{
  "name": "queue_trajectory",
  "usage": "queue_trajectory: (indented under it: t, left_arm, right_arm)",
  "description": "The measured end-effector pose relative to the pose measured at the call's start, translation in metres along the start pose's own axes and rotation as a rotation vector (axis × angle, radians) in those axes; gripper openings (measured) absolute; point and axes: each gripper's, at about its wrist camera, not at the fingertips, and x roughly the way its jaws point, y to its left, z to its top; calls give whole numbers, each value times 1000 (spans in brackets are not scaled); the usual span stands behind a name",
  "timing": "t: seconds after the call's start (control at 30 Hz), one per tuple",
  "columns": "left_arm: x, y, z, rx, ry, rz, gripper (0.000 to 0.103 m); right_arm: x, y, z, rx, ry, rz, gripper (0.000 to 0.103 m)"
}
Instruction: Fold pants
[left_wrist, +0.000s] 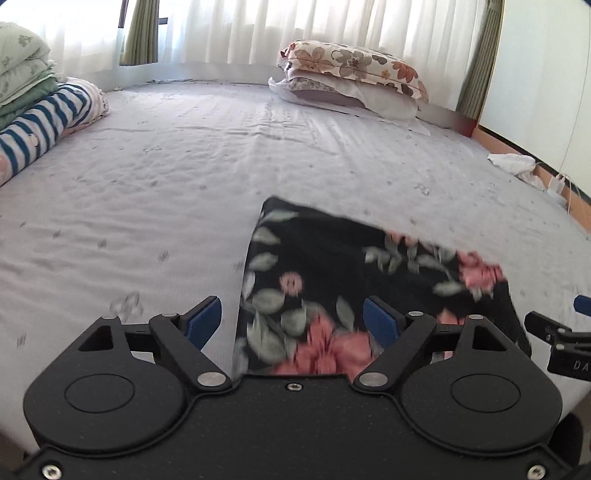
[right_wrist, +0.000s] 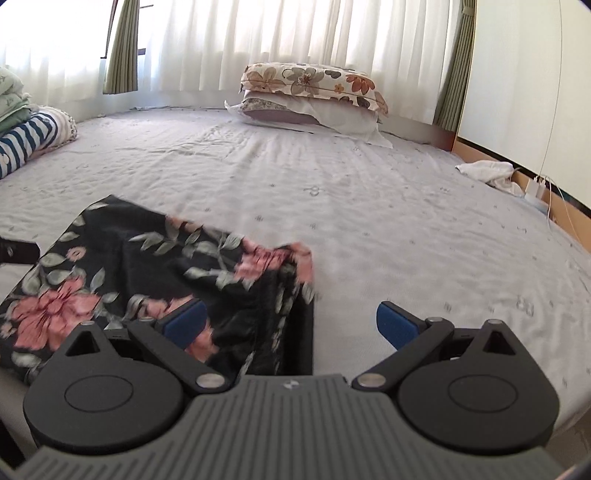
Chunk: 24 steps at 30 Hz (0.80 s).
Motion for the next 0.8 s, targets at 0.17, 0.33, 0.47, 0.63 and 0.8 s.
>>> queue_trajectory:
  t: [0.17,0.33,0.47,0.63,0.8]
  left_arm:
    - [45,9,41,5,30,37,83]
    - [101,27,57,-49,121,45,83]
    - [136,39,63,-106,153,36,83]
    - [170,48,67,-164,198,8,78]
    - [180,40,68,-99,163,13,73]
  right_arm:
    - [45,-13,27,-22,38,40,103]
    - [90,-26,30,26,78,151,103]
    - [118,-35,25,69,122,166,103]
    - [138,-46,18,142,158,242,103]
    - [154,-44,14,152,181,278,101]
